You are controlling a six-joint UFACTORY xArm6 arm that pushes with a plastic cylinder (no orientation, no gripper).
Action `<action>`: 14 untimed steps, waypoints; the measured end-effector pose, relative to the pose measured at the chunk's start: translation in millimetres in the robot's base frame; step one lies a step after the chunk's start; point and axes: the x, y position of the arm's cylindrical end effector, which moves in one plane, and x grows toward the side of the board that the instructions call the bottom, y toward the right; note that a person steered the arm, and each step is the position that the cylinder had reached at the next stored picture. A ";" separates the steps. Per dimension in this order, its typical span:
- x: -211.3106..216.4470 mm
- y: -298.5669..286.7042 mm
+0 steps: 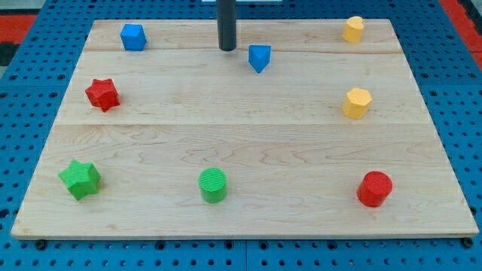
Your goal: Place the blue triangle left to the yellow hexagon
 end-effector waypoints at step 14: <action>90.8 53.9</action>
